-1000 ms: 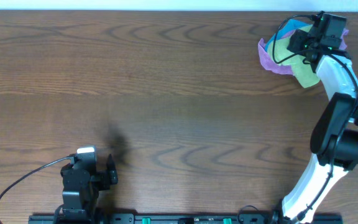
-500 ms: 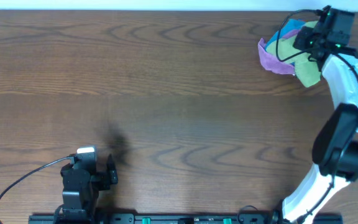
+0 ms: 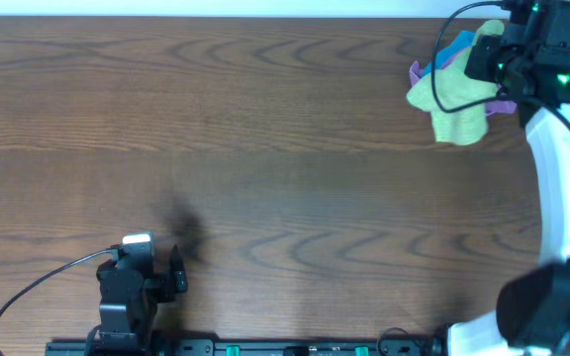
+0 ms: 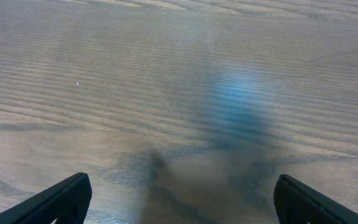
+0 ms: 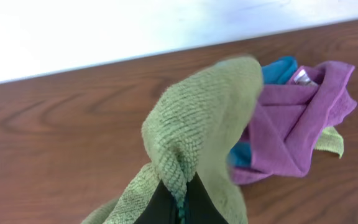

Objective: Fold the cloth
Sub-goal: 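Lift the green cloth with the right gripper and carry it left to center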

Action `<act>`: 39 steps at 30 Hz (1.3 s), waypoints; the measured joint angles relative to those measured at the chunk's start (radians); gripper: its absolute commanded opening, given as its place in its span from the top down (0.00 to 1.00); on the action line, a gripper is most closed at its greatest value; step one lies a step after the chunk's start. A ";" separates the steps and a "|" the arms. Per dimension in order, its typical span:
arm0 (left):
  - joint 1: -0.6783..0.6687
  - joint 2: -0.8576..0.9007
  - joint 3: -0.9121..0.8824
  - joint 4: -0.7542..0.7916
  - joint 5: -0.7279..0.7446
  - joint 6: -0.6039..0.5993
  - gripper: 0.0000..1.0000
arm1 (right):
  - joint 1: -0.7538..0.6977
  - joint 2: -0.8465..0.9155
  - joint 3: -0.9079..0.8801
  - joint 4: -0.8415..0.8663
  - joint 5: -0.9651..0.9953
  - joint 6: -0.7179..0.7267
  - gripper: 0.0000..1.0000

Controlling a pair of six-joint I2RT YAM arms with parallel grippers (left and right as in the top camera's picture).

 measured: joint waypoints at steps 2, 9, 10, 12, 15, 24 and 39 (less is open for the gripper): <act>0.000 0.000 0.000 0.000 0.000 0.000 0.05 | 0.026 -0.043 0.000 -0.059 0.001 -0.005 0.99; 0.000 0.000 0.000 0.000 0.000 0.000 0.05 | 0.166 -0.154 0.001 -0.336 0.001 -0.012 0.99; 0.000 0.000 0.000 0.000 0.000 0.000 0.05 | 0.193 -0.165 0.001 -0.369 0.001 -0.012 0.99; 0.000 0.000 0.000 0.000 0.000 0.000 0.05 | 0.262 -0.185 0.001 -0.436 0.003 -0.013 0.99; 0.000 0.000 0.000 0.000 0.000 0.000 0.05 | 0.383 -0.208 0.001 -0.501 0.000 -0.014 0.99; 0.000 0.000 0.000 0.000 0.000 0.000 0.05 | 0.719 -0.220 -0.010 -0.484 -0.003 -0.003 0.99; 0.000 0.000 0.000 0.000 0.000 0.000 0.05 | 1.102 -0.216 -0.270 -0.084 -0.131 0.161 0.99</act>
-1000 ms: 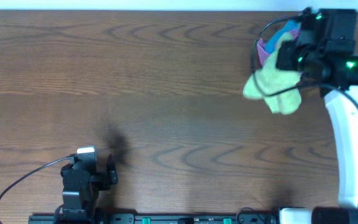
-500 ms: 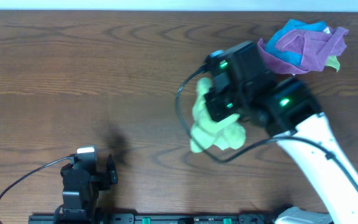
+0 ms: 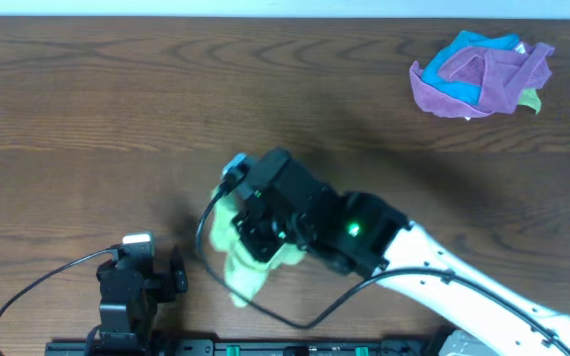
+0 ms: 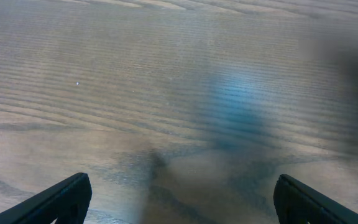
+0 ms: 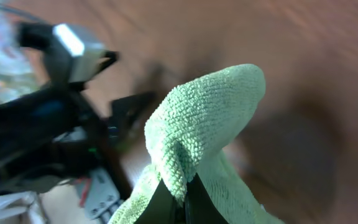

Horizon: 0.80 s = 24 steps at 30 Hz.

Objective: Fold the cloth
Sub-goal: 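Lift the green cloth with the right gripper and carry it left to center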

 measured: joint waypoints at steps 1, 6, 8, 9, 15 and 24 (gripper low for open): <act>0.000 0.000 0.000 0.000 0.000 0.000 0.05 | 0.015 0.005 0.000 0.012 -0.009 0.006 0.99; 0.000 0.000 0.000 0.000 0.000 0.000 0.05 | 0.054 0.035 -0.001 0.055 -0.039 0.024 0.99; 0.000 0.000 0.000 0.000 0.000 0.000 0.05 | 0.055 0.055 -0.001 0.068 -0.041 0.026 0.99; 0.000 0.000 0.000 0.000 0.000 0.000 0.05 | 0.055 0.068 -0.001 0.076 -0.040 0.026 0.99; 0.000 0.000 0.000 0.000 0.000 0.000 0.05 | -0.024 0.204 -0.003 0.195 0.156 -0.035 0.63; 0.000 0.000 0.000 0.000 0.000 0.000 0.05 | -0.473 0.304 -0.003 0.349 0.523 -0.103 0.01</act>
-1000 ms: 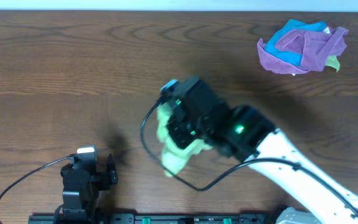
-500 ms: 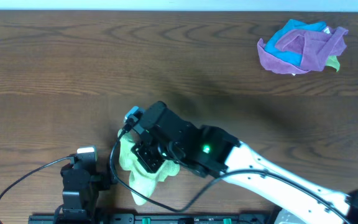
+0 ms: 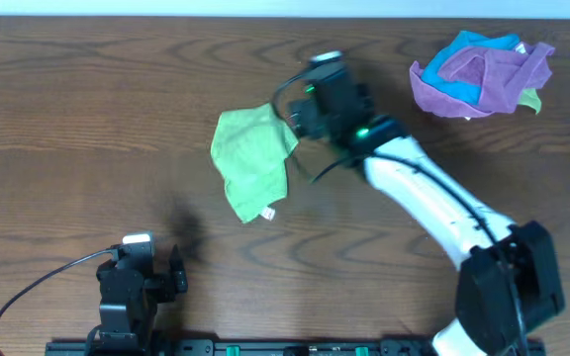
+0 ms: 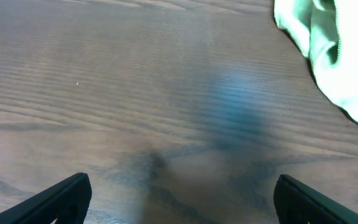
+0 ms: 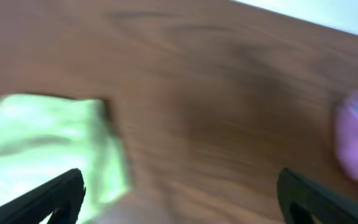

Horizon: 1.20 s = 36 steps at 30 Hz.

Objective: Fold the cloth
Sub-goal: 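Lift the green cloth with the right gripper and carry it left to center, then lower the green cloth onto the table center with the right gripper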

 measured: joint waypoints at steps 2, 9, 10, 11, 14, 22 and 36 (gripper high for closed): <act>0.000 0.000 0.000 0.000 0.008 -0.008 0.05 | -0.008 -0.022 0.000 -0.051 0.005 0.000 0.01; 0.000 0.000 -0.004 0.025 0.136 -0.104 0.05 | 0.054 -0.107 0.000 -0.152 -0.300 0.018 0.09; 0.000 0.000 -0.006 0.033 0.151 -0.118 0.05 | 0.059 -0.107 0.000 -0.154 -0.363 0.029 0.12; 0.000 0.000 -0.008 0.039 0.170 -0.136 0.05 | 0.069 -0.103 0.000 -0.154 -0.398 0.031 0.13; 0.000 0.000 -0.008 0.046 0.209 -0.167 0.05 | 0.105 -0.081 0.000 -0.145 -0.474 0.037 0.18; 0.000 0.000 -0.008 0.045 0.214 -0.193 0.05 | 0.257 0.068 0.000 -0.061 -0.451 0.004 0.17; 0.000 0.000 0.020 0.045 0.006 -0.207 0.05 | 0.320 0.175 0.000 0.056 -0.306 -0.064 0.20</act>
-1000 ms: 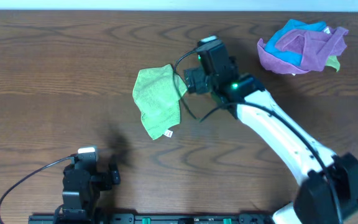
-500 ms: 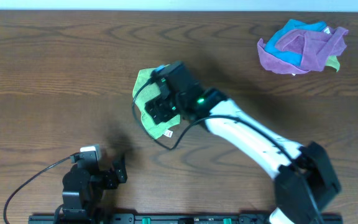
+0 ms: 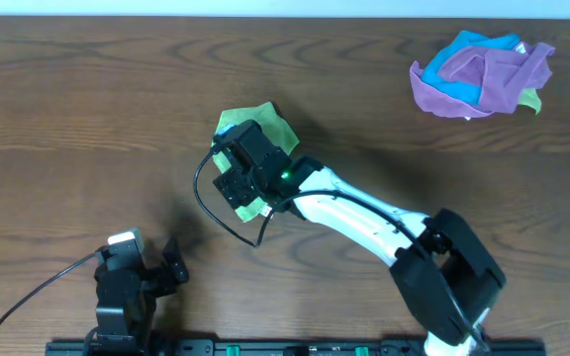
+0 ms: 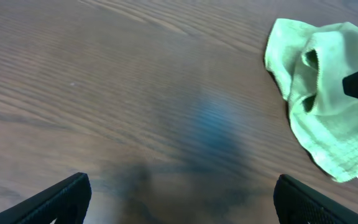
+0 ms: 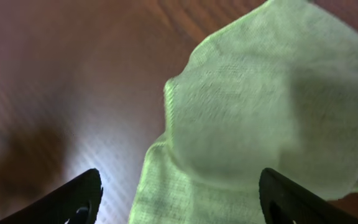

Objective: Fold the cloth
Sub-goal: 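Lower the green cloth onto the table center with the right gripper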

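Observation:
The green cloth (image 3: pixel 268 125) lies crumpled at the middle of the table, with a fold standing up; it also shows at the upper right of the left wrist view (image 4: pixel 322 87). My right gripper (image 3: pixel 239 168) hangs open low over the cloth's near part, and the cloth (image 5: pixel 253 118) fills the view between its fingers (image 5: pixel 73 199). My left gripper (image 4: pixel 182 205) is open near the table's front left (image 3: pixel 169 269), apart from the cloth, with bare wood between its fingers.
A pile of purple, blue and green cloths (image 3: pixel 481 74) sits at the far right corner. The right arm (image 3: pixel 364 213) stretches across the table's middle from the front right. A cable (image 3: pixel 28 292) loops by the left arm.
My right gripper was open to the right of the cloth; now it is open over the cloth's near left part. My left wrist has turned a little, bringing more of the cloth into view.
My right gripper was shut on the green cloth at the pile at the far right. Then it held the cloth near the table's front, close to the left arm. Then the cloth lay crumpled mid-table with the gripper open beside it, and now open above it.

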Action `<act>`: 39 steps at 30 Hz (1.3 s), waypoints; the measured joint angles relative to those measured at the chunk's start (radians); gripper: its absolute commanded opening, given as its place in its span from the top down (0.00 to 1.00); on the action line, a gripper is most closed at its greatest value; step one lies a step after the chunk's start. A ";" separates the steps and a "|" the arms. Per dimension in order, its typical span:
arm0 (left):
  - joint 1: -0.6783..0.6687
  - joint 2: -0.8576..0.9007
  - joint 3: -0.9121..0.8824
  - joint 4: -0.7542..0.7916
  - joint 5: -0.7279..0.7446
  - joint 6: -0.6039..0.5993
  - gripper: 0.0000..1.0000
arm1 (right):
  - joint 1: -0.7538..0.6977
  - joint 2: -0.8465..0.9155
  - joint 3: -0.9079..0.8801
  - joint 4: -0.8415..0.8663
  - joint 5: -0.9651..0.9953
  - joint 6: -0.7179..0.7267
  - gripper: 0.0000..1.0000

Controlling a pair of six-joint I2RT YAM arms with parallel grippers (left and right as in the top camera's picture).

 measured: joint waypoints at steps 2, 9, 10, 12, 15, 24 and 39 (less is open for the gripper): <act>0.000 0.000 0.000 0.000 -0.009 0.000 0.05 | 0.000 0.018 0.000 0.023 0.013 -0.002 0.20; 0.000 0.000 0.000 0.000 -0.018 0.000 0.05 | 0.000 0.074 0.000 0.059 0.039 -0.005 0.23; 0.000 0.000 0.000 0.000 -0.018 0.000 0.05 | 0.000 0.074 0.000 0.063 0.042 -0.005 0.25; 0.000 0.000 0.000 0.000 -0.018 0.000 0.05 | 0.000 0.074 0.000 0.073 0.048 -0.006 0.27; 0.000 0.000 0.000 0.000 -0.018 0.000 0.05 | 0.000 0.074 0.000 0.089 0.063 -0.007 0.29; 0.000 0.000 0.000 0.000 -0.018 0.000 0.05 | 0.002 0.121 0.000 0.109 0.085 -0.011 0.49; 0.000 0.000 0.000 -0.001 -0.017 0.000 0.05 | 0.005 0.122 0.010 0.072 0.205 -0.012 0.99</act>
